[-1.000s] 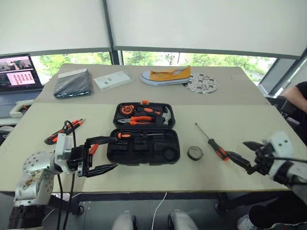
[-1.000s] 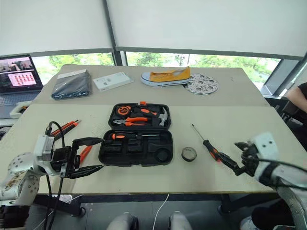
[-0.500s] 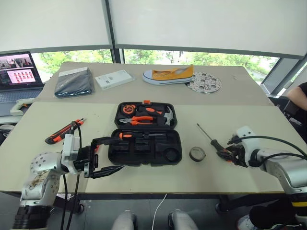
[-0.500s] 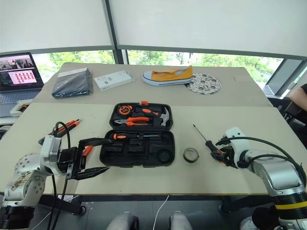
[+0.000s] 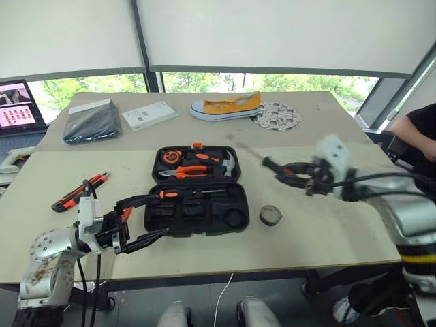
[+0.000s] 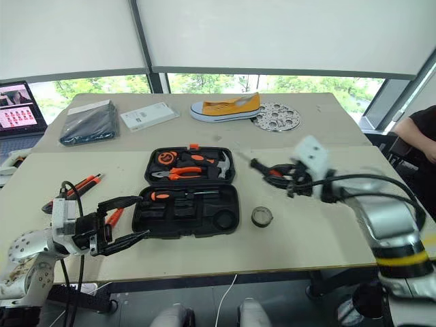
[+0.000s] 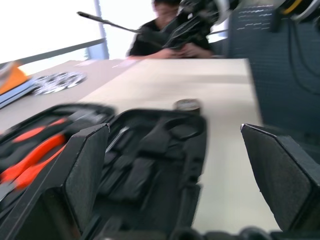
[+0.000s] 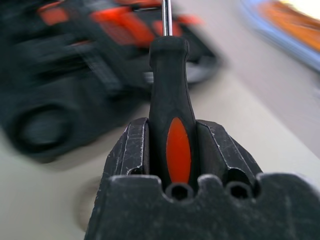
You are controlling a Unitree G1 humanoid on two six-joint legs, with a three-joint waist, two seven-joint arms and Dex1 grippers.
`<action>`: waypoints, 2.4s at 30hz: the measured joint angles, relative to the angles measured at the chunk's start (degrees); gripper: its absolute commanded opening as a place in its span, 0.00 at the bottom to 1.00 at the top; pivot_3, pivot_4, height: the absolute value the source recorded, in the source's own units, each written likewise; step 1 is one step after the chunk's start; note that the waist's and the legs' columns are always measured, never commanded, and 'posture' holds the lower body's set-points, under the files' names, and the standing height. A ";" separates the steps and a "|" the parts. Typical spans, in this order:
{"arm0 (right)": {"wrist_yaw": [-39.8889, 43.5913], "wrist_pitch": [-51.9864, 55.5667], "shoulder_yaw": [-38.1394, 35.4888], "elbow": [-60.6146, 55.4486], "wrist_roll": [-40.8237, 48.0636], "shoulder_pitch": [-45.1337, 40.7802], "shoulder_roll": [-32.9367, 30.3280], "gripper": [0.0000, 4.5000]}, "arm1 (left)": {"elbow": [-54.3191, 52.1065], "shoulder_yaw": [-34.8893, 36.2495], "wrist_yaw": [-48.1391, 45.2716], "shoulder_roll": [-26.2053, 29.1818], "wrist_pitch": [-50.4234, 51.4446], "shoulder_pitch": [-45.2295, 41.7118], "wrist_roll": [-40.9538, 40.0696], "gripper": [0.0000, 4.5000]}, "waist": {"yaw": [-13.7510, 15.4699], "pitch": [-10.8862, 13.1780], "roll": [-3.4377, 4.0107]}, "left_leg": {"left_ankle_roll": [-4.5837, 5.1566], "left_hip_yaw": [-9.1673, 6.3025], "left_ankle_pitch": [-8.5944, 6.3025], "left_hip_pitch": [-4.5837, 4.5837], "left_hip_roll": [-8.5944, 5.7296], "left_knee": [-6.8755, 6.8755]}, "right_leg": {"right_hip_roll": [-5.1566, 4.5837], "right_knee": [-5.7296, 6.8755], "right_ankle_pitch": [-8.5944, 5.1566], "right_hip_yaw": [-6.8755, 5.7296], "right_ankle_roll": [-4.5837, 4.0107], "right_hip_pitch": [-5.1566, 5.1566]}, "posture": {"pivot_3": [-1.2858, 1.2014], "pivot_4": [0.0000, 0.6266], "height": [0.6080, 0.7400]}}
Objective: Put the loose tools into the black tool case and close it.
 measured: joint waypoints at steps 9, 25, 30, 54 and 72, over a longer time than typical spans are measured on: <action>6.35 -5.05 18.64 14.87 -14.57 -14.72 11.45 0.23 | 1.17 3.46 4.76 0.86 0.09 3.14 1.56 1.00 | 1.90 0.01 0.01 | -0.09 0.09 -0.04 -0.73 0.10 0.00 | 0.22 0.05 0.29 -0.01 -0.63 -0.73 | 0.52 0.24 1.00; 8.71 -9.89 22.04 25.68 -24.32 -18.27 18.42 0.23 | -4.03 2.70 10.60 0.82 1.80 3.71 2.06 1.00 | 1.45 0.02 0.02 | -0.21 0.19 0.02 -0.54 0.31 0.00 | 0.47 0.28 0.38 -0.03 -0.91 -0.80 | 0.52 0.24 1.00; 8.92 -10.96 21.98 27.63 -25.59 -18.78 19.83 0.34 | -4.32 2.07 11.16 0.81 2.29 3.71 2.10 1.00 | 1.41 0.02 0.02 | -0.21 0.19 0.02 -0.53 0.32 0.00 | 0.48 0.29 0.38 -0.03 -0.93 -0.80 | 0.52 0.24 1.00; 5.33 -24.08 6.19 34.61 -15.80 -8.22 27.87 0.01 | -5.07 2.49 13.70 0.41 2.30 6.03 3.31 1.00 | 1.43 0.01 0.00 | -0.26 0.22 0.04 -0.43 0.35 -0.02 | 0.51 0.31 0.35 -0.03 -0.98 -0.72 | 0.52 0.24 1.00; 1.01 -31.98 8.72 41.03 -21.78 -11.46 31.46 0.01 | -5.07 2.72 16.00 0.32 2.61 8.87 5.31 1.00 | -0.26 -0.01 0.01 | -0.27 0.22 0.03 0.37 0.46 -0.11 | 0.56 0.41 0.10 -0.03 -1.29 -0.11 | 0.52 0.24 1.00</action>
